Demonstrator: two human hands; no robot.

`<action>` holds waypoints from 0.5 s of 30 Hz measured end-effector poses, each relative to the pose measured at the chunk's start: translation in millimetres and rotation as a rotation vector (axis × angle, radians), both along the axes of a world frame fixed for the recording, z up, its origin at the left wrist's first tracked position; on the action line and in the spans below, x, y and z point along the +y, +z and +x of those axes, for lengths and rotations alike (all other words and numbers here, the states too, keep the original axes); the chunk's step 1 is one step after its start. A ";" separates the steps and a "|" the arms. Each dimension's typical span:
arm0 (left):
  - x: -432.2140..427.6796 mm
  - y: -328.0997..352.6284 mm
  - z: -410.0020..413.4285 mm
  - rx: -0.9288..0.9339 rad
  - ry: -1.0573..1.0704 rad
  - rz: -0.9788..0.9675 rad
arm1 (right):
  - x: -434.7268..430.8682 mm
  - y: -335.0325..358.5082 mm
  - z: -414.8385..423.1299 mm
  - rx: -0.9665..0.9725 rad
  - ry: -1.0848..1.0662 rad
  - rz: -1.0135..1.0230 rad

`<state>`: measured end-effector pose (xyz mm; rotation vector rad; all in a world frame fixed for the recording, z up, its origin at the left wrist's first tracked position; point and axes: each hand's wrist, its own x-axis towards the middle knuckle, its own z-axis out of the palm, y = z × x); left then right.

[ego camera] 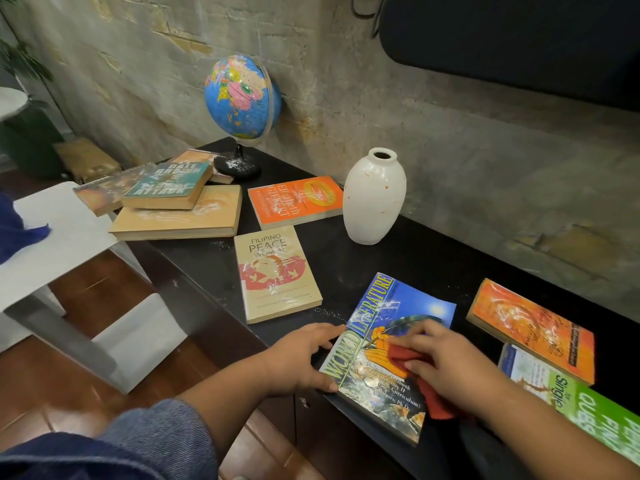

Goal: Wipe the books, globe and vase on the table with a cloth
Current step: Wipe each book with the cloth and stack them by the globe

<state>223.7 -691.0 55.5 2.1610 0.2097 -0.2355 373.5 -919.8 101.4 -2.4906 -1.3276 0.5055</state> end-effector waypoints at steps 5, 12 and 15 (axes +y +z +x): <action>-0.5 0.7 -0.9 0.001 0.012 -0.012 | 8.9 -5.0 32.5 -0.134 -0.381 0.031; 0.0 0.6 -0.7 0.005 0.009 -0.008 | 11.9 1.6 -4.5 -0.034 -0.040 0.050; -0.5 -0.2 -1.0 -0.001 0.006 -0.018 | 5.7 -0.7 24.3 -0.082 -0.214 0.067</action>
